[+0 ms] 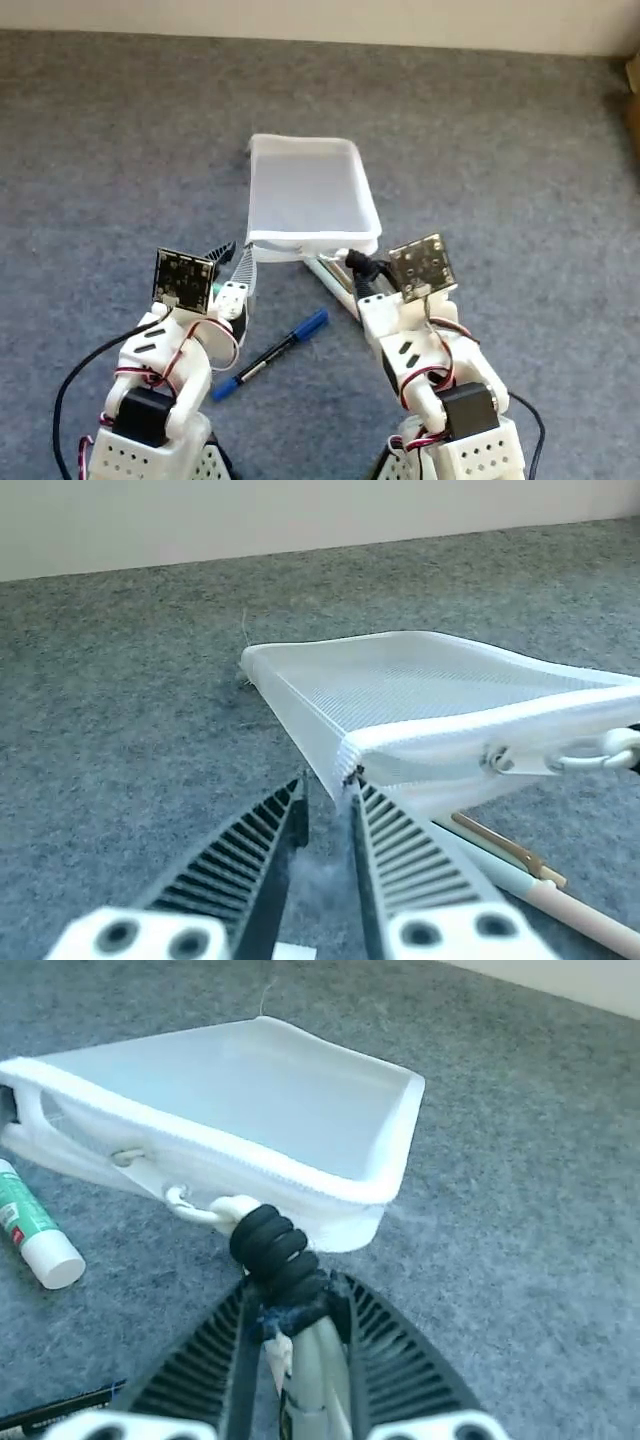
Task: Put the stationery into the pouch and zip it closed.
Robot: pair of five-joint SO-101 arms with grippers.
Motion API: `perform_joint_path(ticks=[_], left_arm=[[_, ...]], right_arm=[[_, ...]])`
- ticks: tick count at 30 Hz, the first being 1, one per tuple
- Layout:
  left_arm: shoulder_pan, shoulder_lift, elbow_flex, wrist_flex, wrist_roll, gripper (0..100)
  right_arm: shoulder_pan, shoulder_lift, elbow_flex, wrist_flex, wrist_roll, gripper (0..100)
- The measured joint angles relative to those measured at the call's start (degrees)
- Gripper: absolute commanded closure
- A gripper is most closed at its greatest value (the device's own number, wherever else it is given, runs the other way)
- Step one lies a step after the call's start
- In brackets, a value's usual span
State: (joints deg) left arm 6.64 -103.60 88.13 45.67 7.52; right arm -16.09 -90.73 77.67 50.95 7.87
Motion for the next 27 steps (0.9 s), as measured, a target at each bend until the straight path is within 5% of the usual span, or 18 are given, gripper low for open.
perform_joint_path(ticks=[18,23,27], left_arm=[[-5.1,0.0,0.1,0.0,-0.2,94],[-6.2,0.0,0.1,0.0,-0.2,94],[-6.4,0.0,0.2,0.0,-0.3,94]], right_arm=[[12.9,-0.4,0.0,-4.2,-4.0,99.3],[9.6,-0.4,0.0,-3.7,-2.6,98.5],[1.7,-0.4,0.0,1.8,1.3,88.5]])
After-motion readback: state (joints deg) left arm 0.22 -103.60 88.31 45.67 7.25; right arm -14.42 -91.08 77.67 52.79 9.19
